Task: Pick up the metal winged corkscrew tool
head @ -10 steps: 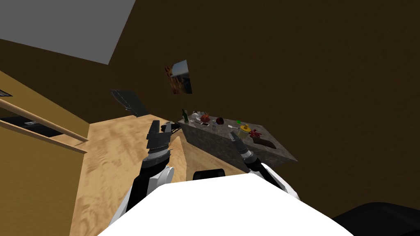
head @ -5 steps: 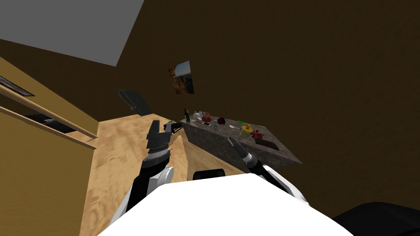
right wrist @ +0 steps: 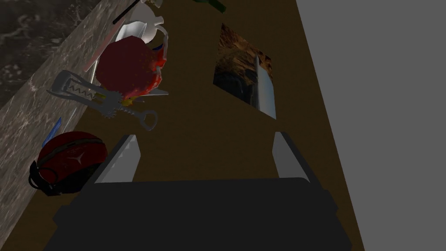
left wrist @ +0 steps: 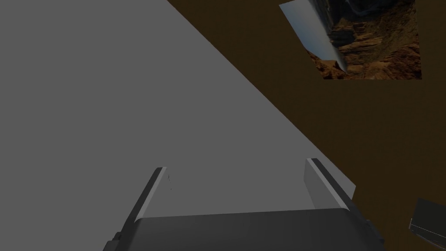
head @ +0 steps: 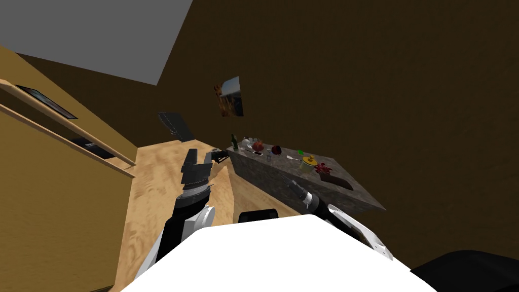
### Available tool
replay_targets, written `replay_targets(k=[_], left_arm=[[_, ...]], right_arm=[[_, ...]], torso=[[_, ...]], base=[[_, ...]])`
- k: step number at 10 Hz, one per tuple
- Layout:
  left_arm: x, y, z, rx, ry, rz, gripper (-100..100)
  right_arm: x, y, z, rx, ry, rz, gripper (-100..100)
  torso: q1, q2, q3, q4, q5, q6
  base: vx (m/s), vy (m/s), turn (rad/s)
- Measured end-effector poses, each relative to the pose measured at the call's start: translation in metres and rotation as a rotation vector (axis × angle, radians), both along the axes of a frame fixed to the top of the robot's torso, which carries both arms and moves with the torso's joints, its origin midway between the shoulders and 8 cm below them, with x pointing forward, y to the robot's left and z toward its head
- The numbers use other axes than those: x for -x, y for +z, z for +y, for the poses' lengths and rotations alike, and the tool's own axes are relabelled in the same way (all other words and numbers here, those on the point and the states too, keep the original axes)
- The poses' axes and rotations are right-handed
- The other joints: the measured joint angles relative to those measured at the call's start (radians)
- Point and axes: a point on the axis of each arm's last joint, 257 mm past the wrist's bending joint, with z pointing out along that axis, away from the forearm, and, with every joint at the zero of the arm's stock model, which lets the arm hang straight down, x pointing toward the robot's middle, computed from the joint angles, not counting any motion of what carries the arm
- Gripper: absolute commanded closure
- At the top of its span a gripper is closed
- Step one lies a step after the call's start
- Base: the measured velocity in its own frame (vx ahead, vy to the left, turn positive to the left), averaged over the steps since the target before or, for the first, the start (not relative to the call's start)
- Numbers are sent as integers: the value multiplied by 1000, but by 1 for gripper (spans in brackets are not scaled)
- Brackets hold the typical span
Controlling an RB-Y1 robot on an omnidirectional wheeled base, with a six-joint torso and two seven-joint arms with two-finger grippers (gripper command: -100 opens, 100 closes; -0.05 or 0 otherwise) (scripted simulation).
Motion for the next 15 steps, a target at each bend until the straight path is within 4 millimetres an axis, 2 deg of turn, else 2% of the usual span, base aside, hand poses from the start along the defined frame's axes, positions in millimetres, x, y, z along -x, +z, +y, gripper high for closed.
replay_targets(k=[5, 6, 10, 15], left_arm=[[0, 0, 0, 0, 0, 0, 0], [0, 0, 0, 0, 0, 0, 0], [0, 0, 0, 0, 0, 0, 0], [0, 0, 0, 0, 0, 0, 0]], right_arm=[[17, -45, -23, 160, 68, 106, -100], [22, -58, -34, 198, 79, 133, -100], [36, -87, -64, 343, 124, 216, -100], [44, -113, -114, 514, 159, 304, -100]], torso=[[0, 0, 0, 0, 0, 1], [0, -1, 0, 0, 0, 0], [0, -2, -1, 0, 0, 0], [0, -2, -1, 0, 0, 1]], base=[[7, 18, 116], [12, 13, 84], [19, 17, 136], [27, 15, 151]])
